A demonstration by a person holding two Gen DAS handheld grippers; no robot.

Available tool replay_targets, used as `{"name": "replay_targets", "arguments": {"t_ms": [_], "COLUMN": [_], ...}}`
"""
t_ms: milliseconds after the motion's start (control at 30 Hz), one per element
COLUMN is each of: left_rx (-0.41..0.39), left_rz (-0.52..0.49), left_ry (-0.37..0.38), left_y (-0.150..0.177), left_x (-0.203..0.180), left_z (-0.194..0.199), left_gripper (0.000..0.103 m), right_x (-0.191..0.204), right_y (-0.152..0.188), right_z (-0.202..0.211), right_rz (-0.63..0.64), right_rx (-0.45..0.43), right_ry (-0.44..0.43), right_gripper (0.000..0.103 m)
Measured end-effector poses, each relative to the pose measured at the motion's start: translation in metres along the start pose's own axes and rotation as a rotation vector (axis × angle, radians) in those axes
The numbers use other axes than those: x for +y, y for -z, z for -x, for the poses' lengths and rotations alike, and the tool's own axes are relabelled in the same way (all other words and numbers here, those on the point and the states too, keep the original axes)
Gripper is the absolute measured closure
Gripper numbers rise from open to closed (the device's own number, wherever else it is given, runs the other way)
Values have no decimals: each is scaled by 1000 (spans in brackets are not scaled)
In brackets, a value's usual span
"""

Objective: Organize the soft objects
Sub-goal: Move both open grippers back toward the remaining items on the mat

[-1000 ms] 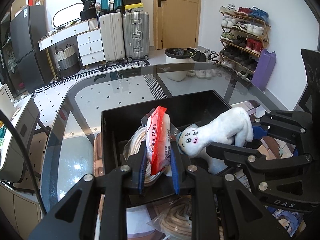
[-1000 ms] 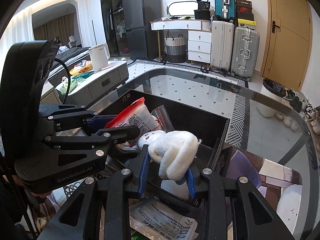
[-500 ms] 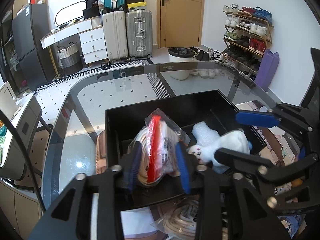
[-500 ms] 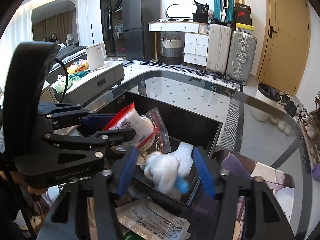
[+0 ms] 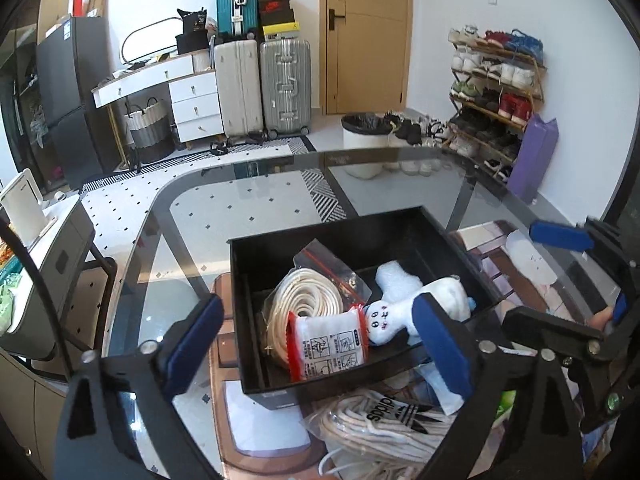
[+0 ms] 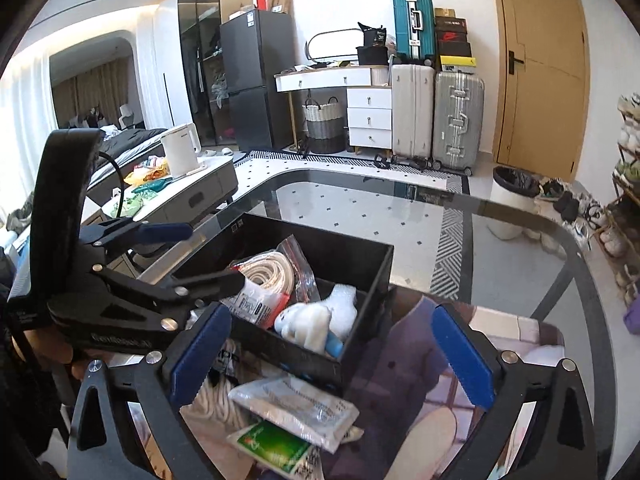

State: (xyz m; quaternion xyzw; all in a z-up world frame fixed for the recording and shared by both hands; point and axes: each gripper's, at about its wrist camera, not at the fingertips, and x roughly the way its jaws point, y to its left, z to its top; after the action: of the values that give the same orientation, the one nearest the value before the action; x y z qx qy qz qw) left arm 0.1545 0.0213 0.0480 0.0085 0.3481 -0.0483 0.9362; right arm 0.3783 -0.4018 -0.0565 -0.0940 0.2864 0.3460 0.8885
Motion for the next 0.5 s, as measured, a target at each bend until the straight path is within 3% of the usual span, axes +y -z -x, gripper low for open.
{"name": "replay_targets", "arguments": {"t_ms": [500], "left_rx": [-38], "left_rz": [1], "left_ry": [-14], "left_y": [12], "left_x": [2], "left_z": [43], "left_gripper": [0], "right_x": [-6], "right_y": [31], "right_z": [33], "right_rz": [-72], "right_rx": [17], "right_ry": [-19], "right_gripper": [1]}}
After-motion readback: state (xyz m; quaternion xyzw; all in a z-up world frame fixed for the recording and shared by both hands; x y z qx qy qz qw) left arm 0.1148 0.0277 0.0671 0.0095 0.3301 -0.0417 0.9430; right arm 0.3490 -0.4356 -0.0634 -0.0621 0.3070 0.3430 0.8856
